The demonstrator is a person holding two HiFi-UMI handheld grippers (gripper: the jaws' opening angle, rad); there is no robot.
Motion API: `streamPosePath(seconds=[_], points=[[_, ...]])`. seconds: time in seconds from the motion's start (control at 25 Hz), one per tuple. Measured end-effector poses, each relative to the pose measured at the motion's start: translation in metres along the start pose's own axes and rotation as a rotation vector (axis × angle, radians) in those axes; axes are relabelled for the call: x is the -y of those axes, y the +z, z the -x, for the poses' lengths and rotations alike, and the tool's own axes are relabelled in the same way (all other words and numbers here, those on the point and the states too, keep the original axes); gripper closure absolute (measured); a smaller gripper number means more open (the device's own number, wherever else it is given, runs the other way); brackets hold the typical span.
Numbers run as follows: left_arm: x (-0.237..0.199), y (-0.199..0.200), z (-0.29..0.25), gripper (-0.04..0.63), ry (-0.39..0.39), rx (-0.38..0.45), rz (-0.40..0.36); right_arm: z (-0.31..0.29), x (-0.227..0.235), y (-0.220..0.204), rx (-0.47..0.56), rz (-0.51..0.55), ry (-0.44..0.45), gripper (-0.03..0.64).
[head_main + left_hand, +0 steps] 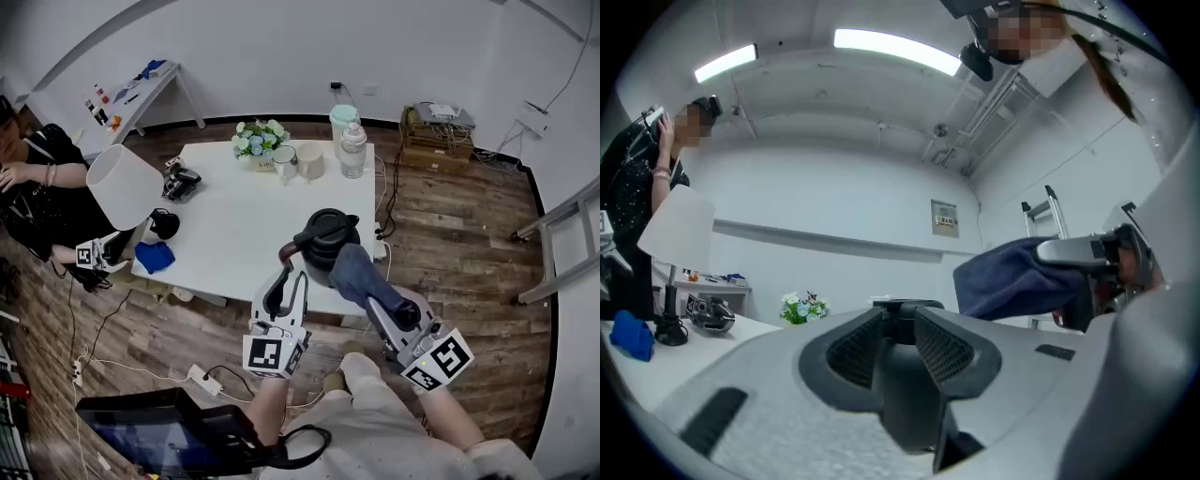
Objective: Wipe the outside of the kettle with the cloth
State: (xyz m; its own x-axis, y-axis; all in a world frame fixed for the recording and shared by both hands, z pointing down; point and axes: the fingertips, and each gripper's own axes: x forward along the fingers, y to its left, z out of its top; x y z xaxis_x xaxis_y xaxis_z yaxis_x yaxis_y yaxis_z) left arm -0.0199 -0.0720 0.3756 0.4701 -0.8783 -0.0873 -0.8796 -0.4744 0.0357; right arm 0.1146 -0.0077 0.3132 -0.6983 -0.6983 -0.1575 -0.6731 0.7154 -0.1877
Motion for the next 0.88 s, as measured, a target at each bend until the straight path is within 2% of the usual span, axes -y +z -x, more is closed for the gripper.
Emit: streamPosePath(seconds=[0.12, 0.2, 0.28, 0.36, 0.44, 0.88], points=[[-0.014, 0.002, -0.01, 0.488, 0.045, -0.007, -0.019, -0.018, 0.004, 0.014, 0.048, -0.038, 0.06, 0.555], [-0.023, 0.0, -0.014, 0.487, 0.08, -0.011, -0.038, -0.024, 0.016, 0.001, 0.043, -0.106, 0.037, 0.555], [-0.031, 0.001, -0.019, 0.488, 0.107, -0.004, -0.072, -0.026, 0.032, -0.027, 0.032, -0.209, -0.025, 0.555], [-0.033, -0.002, -0.024, 0.488, 0.099, 0.0, -0.084, -0.022, 0.047, -0.056, 0.017, -0.304, -0.087, 0.555], [-0.032, -0.006, -0.028, 0.488, 0.086, 0.004, -0.074, -0.017, 0.055, -0.08, -0.009, -0.355, -0.121, 0.555], [-0.032, -0.008, -0.027, 0.488, 0.033, 0.059, -0.051, -0.014, 0.082, -0.158, -0.11, -0.489, -0.226, 0.555]])
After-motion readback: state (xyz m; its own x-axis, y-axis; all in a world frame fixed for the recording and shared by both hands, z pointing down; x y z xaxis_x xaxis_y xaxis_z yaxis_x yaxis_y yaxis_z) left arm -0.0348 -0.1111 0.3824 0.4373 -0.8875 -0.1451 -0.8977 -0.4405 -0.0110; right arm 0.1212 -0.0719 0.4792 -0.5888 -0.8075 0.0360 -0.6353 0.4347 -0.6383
